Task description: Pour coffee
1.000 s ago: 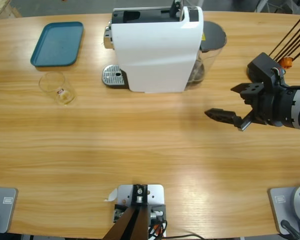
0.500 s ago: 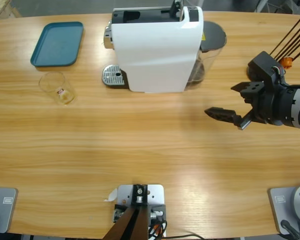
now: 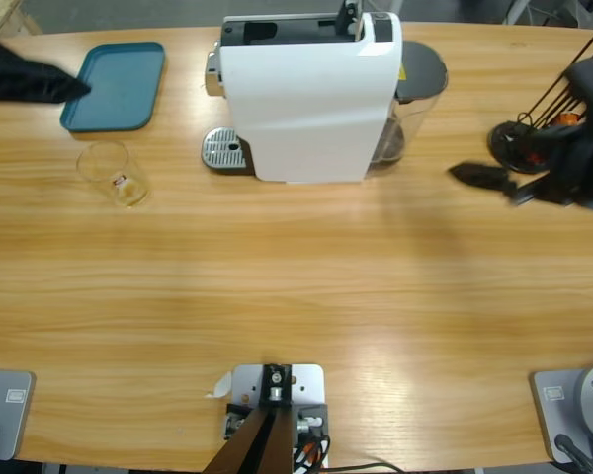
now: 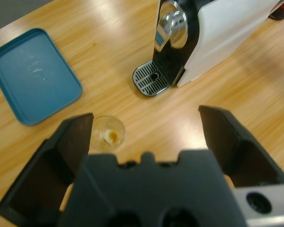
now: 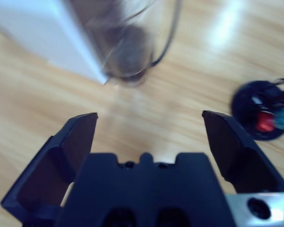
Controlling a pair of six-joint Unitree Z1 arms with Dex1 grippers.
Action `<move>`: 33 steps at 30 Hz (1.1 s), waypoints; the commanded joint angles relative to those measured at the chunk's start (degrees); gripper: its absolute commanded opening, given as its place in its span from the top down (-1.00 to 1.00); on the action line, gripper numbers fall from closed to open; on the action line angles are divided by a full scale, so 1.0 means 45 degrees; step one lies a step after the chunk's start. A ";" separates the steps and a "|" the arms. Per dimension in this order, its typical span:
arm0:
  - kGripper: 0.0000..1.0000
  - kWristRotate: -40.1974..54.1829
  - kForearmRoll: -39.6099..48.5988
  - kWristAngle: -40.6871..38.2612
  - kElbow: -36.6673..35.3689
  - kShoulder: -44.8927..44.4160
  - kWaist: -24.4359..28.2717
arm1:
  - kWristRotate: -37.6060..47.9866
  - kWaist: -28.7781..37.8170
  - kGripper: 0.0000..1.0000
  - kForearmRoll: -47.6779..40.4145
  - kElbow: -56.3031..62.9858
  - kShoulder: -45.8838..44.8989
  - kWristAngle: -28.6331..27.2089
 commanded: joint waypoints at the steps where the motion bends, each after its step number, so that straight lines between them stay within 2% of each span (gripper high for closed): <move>1: -0.94 -0.0327 -0.2176 0.0090 0.3422 -0.1982 -0.0102 | 0.0482 -0.2087 -0.97 0.2392 -0.0981 -0.2025 -0.0140; 2: -0.94 -0.0288 -0.2543 0.0070 0.3793 -0.2162 -0.0110 | 0.0329 -0.2602 -0.98 0.3329 -0.1579 -0.2048 0.0368; 5: -0.94 0.0009 -0.2004 0.0191 0.3871 -0.2088 -0.0098 | -0.0237 -0.3794 -0.96 0.3040 -0.1704 -0.2079 0.1192; 7: -0.91 0.0157 -0.1907 0.0172 0.3879 -0.1998 -0.0106 | -0.0608 -0.4415 -0.97 0.2884 -0.1989 -0.1005 0.1927; 9: -0.86 0.0173 -0.1915 0.0156 0.3852 -0.1822 -0.0106 | -0.1151 -0.4227 -0.87 0.3173 -0.2704 0.0694 0.2309; 10: -0.86 0.0177 -0.1915 0.0152 0.3852 -0.1732 -0.0098 | -0.1171 -0.3977 -0.80 0.3712 -0.3137 0.1616 0.2016; 12: -0.82 0.0181 -0.1903 0.0172 0.3867 -0.1686 -0.0091 | -0.1014 -0.3587 -0.89 0.4528 -0.3719 0.2382 0.1262; 14: -0.80 0.0181 -0.1895 0.0199 0.3875 -0.1701 -0.0098 | -0.0241 -0.3438 -0.99 0.4634 -0.3793 0.1796 0.0391; 15: -0.80 0.0181 -0.1895 0.0211 0.3891 -0.1721 -0.0102 | 0.0466 -0.3579 -0.99 0.4540 -0.3829 0.1343 -0.0222; 16: -0.80 0.0181 -0.1895 0.0211 0.3891 -0.1705 -0.0106 | 0.1622 -0.3657 -0.99 0.4325 -0.3727 0.0757 -0.1632; 18: -0.80 0.0181 -0.1895 0.0211 0.3895 -0.1670 -0.0110 | 0.2689 -0.3825 -0.97 0.4220 -0.3618 0.0413 -0.2402; 24: -0.80 0.0298 -0.1915 0.0230 0.3906 -0.1525 -0.0102 | 0.3513 -0.4067 -0.96 0.4649 -0.3305 0.1850 -0.2249; 27: -0.80 0.0298 -0.1915 0.0262 0.3910 -0.1514 -0.0095 | 0.3575 -0.4321 -0.76 0.4622 -0.3356 0.2307 -0.1874; 33: -0.80 0.0298 -0.1915 0.0312 0.3965 -0.1615 -0.0098 | 0.4247 -0.5239 -0.60 0.4106 -0.2989 0.2800 -0.1062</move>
